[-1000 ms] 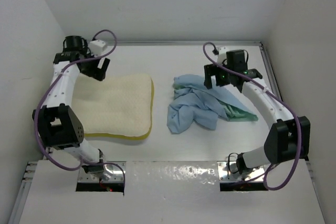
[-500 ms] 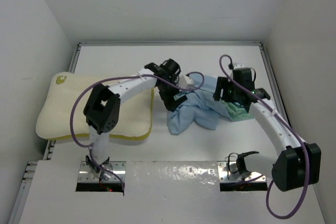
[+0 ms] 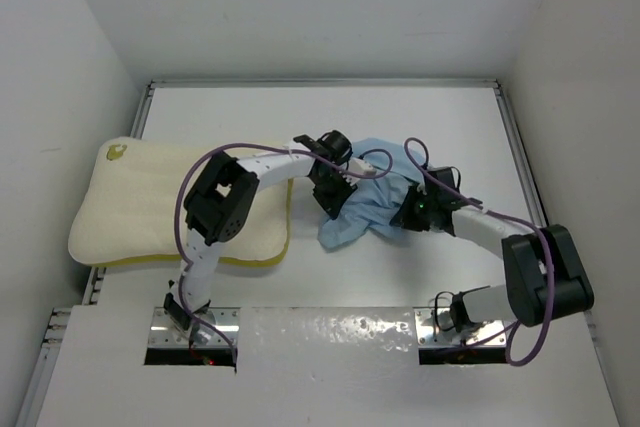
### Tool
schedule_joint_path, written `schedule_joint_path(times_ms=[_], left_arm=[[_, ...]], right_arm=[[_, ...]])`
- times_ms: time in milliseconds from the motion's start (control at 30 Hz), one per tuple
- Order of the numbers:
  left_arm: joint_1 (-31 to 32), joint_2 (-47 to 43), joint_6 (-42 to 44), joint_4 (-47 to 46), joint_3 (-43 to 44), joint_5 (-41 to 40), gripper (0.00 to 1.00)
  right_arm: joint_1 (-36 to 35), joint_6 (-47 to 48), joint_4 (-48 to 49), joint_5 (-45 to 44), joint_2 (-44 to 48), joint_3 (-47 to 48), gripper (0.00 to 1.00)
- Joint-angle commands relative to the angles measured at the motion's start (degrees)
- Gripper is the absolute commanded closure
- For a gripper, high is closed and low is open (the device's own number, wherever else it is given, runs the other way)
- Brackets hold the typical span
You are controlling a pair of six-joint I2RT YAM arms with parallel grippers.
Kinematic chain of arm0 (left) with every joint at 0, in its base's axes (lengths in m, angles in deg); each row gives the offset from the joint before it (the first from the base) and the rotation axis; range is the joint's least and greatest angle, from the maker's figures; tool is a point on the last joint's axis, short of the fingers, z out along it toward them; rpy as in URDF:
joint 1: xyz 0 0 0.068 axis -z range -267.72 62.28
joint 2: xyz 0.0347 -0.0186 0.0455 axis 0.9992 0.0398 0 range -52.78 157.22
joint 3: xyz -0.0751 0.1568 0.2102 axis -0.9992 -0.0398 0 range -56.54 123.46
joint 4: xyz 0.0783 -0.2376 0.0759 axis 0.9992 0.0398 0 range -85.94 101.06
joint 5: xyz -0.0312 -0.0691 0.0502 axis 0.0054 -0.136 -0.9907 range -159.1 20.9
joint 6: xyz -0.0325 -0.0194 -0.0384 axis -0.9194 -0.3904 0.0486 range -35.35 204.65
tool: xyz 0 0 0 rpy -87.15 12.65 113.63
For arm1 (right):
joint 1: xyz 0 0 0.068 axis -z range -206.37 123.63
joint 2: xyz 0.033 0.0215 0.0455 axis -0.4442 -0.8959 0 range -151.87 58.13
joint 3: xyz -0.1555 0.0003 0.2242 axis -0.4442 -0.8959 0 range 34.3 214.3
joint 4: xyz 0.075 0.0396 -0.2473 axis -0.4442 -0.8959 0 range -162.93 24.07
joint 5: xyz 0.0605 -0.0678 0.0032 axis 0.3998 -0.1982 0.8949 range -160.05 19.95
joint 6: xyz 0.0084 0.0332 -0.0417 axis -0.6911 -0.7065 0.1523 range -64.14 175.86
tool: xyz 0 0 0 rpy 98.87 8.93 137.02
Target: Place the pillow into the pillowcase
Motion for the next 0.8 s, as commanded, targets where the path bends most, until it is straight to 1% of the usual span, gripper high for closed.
schedule_joint_path(times_ms=[0, 33, 67, 100, 133, 167, 200, 233, 300, 333, 367, 400, 433, 500, 533, 600, 633, 667, 700, 733, 767], left_arm=[[-0.9, 0.0, -0.5, -0.3, 1.2, -1.4, 0.96], [-2.1, -0.3, -0.8, 0.0, 2.3, -2.7, 1.00], [-3.0, -0.7, -1.7, -0.4, 6.1, -8.0, 1.00], [-4.3, -1.3, -2.4, -1.1, 9.1, -11.0, 1.00], [-7.5, -1.3, -3.8, -2.1, 12.5, -14.2, 1.00], [-9.5, -0.9, -4.6, -2.3, 22.3, -19.0, 1.00], [-13.4, 0.6, -6.4, -2.4, 28.7, -21.0, 1.00], [-15.1, 1.5, -7.2, -3.0, 41.1, -24.0, 1.00], [-18.4, 1.5, -7.7, -6.3, 49.7, -27.3, 1.00], [-18.6, -0.3, -6.5, -13.3, 50.6, -28.4, 1.00], [-18.5, -6.5, -4.6, -17.9, 46.1, -29.9, 1.00], [-18.3, -9.9, -1.8, -23.5, 41.2, -30.1, 1.00], [-18.0, -12.2, -0.7, -28.1, 38.5, -30.1, 1.00], [-17.5, -10.2, 1.8, -22.7, 46.1, -27.4, 1.00], [-17.6, -10.2, 2.4, -20.1, 44.3, -25.4, 1.00], [-17.4, -14.5, 4.4, -21.4, 36.3, -23.8, 1.00], [-17.3, -15.7, 5.3, -20.5, 30.7, -21.6, 1.00], [-17.1, -16.6, 6.2, -18.9, 29.1, -20.4, 1.00], [-17.1, -17.0, 6.8, -15.6, 27.3, -19.6, 1.00], [-17.1, -18.7, 6.9, -14.6, 22.2, -18.0, 1.00], [-16.9, -20.0, 7.3, -13.6, 19.2, -16.8, 1.00]], right_arm=[[-0.1, -1.8, 6.6, 1.2, -1.1, 4.3, 1.00], [0.0, -0.7, 5.6, -1.4, -0.8, 6.1, 1.00], [0.2, 0.7, 3.2, -3.2, -0.5, 11.5, 1.00], [1.3, 4.8, 1.3, -5.0, -0.9, 15.5, 1.00], [2.0, 7.2, -3.5, -7.7, -1.9, 20.8, 1.00], [3.3, 9.0, -6.6, -8.1, -3.5, 34.2, 1.00], [5.9, 12.3, -9.8, -7.8, -8.3, 42.1, 1.00], [7.1, 13.6, -16.9, -7.3, -11.3, 60.7, 1.00], [9.2, 17.4, -24.0, -7.9, -17.6, 80.3, 1.00], [9.3, 18.8, -27.0, -8.7, -23.3, 89.9, 1.00], [9.3, 20.1, -30.2, -10.5, -25.6, 104.7, 1.00], [9.3, 21.9, -30.4, -11.1, -26.8, 108.8, 1.00], [9.3, 22.1, -27.6, -11.7, -25.1, 109.6, 1.00], [9.2, 22.5, -22.2, -11.8, -19.6, 98.5, 1.00], [9.2, 22.5, -15.2, -11.1, -12.6, 85.7, 1.00], [9.3, 21.3, -9.3, -8.8, -6.5, 74.0, 1.00], [9.2, 20.9, -7.3, -8.3, -4.1, 65.7, 1.00], [9.3, 21.0, -7.3, -7.6, -0.6, 62.3, 1.00], [9.2, 21.4, -7.8, -6.0, 0.9, 59.4, 1.00], [9.3, 21.9, -9.5, -4.8, 2.2, 53.6, 1.00], [9.3, 23.0, -11.1, -3.8, 4.5, 50.7, 1.00]])
